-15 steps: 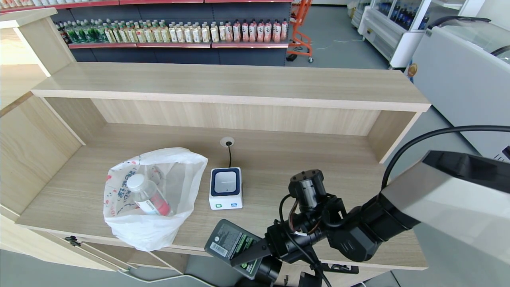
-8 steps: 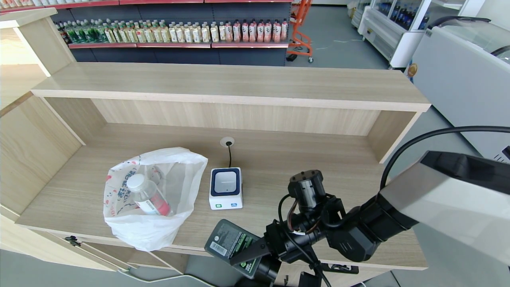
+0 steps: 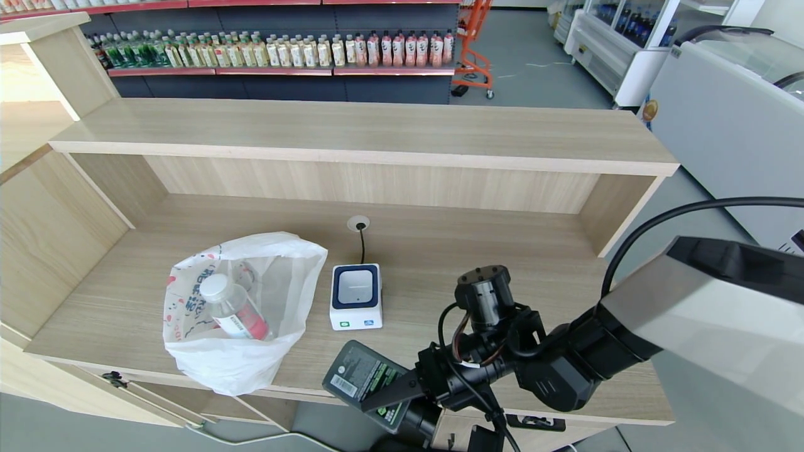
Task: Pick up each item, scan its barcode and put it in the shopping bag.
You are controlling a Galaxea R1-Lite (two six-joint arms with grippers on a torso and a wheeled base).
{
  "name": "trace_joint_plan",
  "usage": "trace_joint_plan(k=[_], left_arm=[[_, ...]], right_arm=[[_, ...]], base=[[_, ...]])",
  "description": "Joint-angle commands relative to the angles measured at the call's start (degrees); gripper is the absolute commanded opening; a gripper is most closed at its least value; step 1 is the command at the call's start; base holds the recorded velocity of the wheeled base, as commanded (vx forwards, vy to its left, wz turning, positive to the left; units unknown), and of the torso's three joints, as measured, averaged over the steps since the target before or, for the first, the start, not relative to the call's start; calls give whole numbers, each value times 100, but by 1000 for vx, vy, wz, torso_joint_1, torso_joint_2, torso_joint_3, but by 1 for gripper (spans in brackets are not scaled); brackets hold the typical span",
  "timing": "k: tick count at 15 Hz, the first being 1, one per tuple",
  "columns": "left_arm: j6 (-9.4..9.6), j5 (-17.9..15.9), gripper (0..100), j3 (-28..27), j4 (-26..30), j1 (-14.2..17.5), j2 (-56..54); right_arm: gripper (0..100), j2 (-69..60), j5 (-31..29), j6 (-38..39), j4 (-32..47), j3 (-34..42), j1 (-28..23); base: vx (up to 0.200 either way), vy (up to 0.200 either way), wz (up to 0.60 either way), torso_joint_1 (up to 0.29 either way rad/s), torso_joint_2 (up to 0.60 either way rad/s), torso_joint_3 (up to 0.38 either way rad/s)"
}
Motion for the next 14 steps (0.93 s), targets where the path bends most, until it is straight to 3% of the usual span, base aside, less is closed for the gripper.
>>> trace_joint_plan(k=[1,10,14], left_arm=[[-3,1,100,0,-1,0,-2],[-3,1,100,0,-1,0,-2],[-3,1,100,0,-1,0,-2]], right_arm=[[0,-14,4,-2,-3,0,3],[0,-14,4,7,-82,9,12],[0,-621,12,614,-82,106,74]], base=[[0,0,0,0,0,0],[0,0,0,0,0,0],[0,0,0,0,0,0]])
